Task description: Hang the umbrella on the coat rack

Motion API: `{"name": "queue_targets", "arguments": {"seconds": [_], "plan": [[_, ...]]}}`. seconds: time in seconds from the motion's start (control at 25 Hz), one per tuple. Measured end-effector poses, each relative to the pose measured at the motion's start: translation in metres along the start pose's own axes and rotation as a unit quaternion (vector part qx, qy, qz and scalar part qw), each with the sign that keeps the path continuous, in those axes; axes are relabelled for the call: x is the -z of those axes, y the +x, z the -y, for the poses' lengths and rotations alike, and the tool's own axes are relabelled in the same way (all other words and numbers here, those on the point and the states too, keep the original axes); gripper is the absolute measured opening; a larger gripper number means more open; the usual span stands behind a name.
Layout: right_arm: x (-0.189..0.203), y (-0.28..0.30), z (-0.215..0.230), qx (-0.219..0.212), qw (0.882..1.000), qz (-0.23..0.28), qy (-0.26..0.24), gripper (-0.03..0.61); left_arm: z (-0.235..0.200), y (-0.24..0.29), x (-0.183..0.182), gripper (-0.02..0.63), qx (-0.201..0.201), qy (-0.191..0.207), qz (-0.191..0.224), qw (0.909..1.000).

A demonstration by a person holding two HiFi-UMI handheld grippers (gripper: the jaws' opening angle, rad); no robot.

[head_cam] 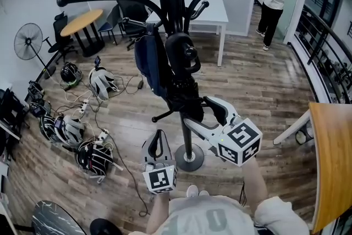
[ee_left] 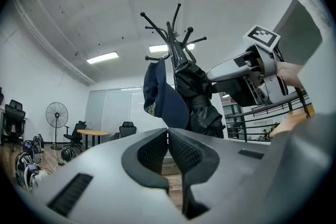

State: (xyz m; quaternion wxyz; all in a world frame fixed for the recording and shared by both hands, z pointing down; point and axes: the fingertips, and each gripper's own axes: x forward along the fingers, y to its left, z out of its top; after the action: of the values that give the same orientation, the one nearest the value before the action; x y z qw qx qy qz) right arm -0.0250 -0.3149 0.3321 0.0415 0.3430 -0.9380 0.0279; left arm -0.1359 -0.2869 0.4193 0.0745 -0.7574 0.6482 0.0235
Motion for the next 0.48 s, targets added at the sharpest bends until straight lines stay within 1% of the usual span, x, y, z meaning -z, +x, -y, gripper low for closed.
{"name": "queue_targets", "arguments": {"seconds": [0.16,0.24,0.36,0.4,0.44,0.48], "plan": [[-0.004,-0.014,0.0,0.011,1.0,0.022,0.017,0.339,0.006,0.0,-0.007,0.029,0.008,-0.002,0.011,0.9999],[-0.004,-0.022,0.005,0.024,0.998,0.042,0.045,0.339,0.008,0.0,-0.008,0.028,0.01,0.0,0.01,0.9999],[0.002,-0.036,0.012,0.047,0.991,0.075,0.096,0.337,0.009,-0.003,-0.007,0.028,0.011,0.003,0.008,0.9999],[0.005,-0.041,0.015,0.06,0.989,0.084,0.107,0.323,0.009,-0.004,-0.007,0.029,0.012,0.004,0.008,0.9999],[0.01,-0.047,0.017,0.077,0.987,0.09,0.111,0.25,0.009,-0.005,-0.007,0.029,0.012,0.004,0.008,0.9999],[0.014,-0.053,0.02,0.095,0.985,0.093,0.112,0.153,0.009,-0.006,-0.008,0.029,0.011,0.005,0.008,0.9999]]}}
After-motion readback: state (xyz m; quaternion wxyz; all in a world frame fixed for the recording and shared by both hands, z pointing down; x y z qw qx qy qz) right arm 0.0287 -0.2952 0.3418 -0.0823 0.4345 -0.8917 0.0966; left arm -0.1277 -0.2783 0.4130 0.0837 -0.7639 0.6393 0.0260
